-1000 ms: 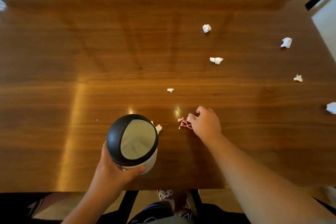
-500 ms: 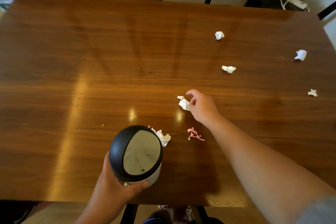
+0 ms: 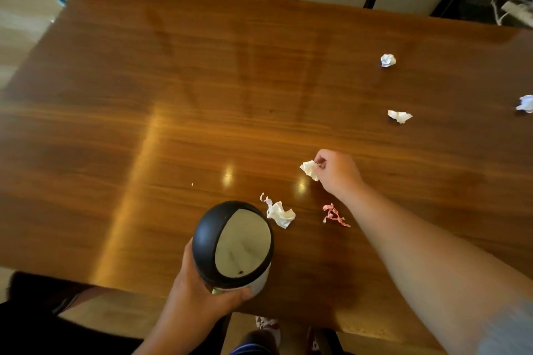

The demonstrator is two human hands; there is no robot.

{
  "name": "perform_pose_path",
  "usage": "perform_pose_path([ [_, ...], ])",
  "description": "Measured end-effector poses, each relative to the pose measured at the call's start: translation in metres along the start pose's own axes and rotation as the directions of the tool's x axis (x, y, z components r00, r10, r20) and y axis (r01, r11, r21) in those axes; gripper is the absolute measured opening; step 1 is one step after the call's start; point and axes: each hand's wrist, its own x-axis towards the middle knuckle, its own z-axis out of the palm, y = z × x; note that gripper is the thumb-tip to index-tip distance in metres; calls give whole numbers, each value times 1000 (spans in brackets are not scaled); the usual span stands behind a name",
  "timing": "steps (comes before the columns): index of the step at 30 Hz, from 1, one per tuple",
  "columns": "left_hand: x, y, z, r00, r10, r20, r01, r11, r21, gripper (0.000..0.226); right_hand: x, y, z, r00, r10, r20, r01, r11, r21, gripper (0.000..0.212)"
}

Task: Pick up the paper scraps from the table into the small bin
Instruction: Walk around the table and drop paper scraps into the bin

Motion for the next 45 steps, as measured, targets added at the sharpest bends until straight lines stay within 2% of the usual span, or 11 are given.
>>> perform_pose_path([
  [6, -18, 13, 24, 997, -69, -33, 67, 996, -55, 101, -79, -6, -22, 1000, -20, 7, 17, 957, 290, 11],
  [9, -32, 19, 43, 996, -72, -43, 70, 996, -51, 106, -133, -12, -65, 982, -126, -139, 170, 912, 374, 16],
  [13, -53, 28, 71, 994, -92, -65, 91, 995, -29, 113, -204, -24, -136, 853, -240, -465, 466, 751, 467, 23],
  [16, -65, 38, 90, 994, -75, -79, 74, 997, -18, 113, -236, -32, -143, 750, -350, -561, 617, 676, 403, 22],
  [17, -69, 41, 96, 994, -68, -86, 67, 998, -22, 115, -241, -32, -136, 756, -428, -495, 624, 699, 349, 21],
  [19, -76, 46, 106, 994, -50, -94, 48, 998, -30, 115, -250, -35, -118, 808, -579, -112, 589, 790, 167, 27],
  [21, -82, 50, 113, 995, -27, -97, 25, 999, -24, 110, -252, -27, -106, 761, -636, 124, 640, 768, 11, 44],
  [26, -91, 49, 117, 990, -7, -143, 2, 999, -33, 104, -238, -4, -114, 838, -539, -82, 543, 814, 207, 32],
  [34, -98, 23, 90, 964, -48, -262, 38, 998, -44, 101, -165, 48, -60, 971, -152, 186, 135, 986, 97, 31],
  [40, -93, 7, 61, 957, -74, -281, 74, 997, -8, 106, -116, 46, -12, 984, -98, 149, 112, 989, -92, 56],
  [45, -84, 5, 47, 960, -84, -268, 84, 996, -12, 106, -97, 41, 10, 986, -72, 152, 100, 977, -187, 54],
])
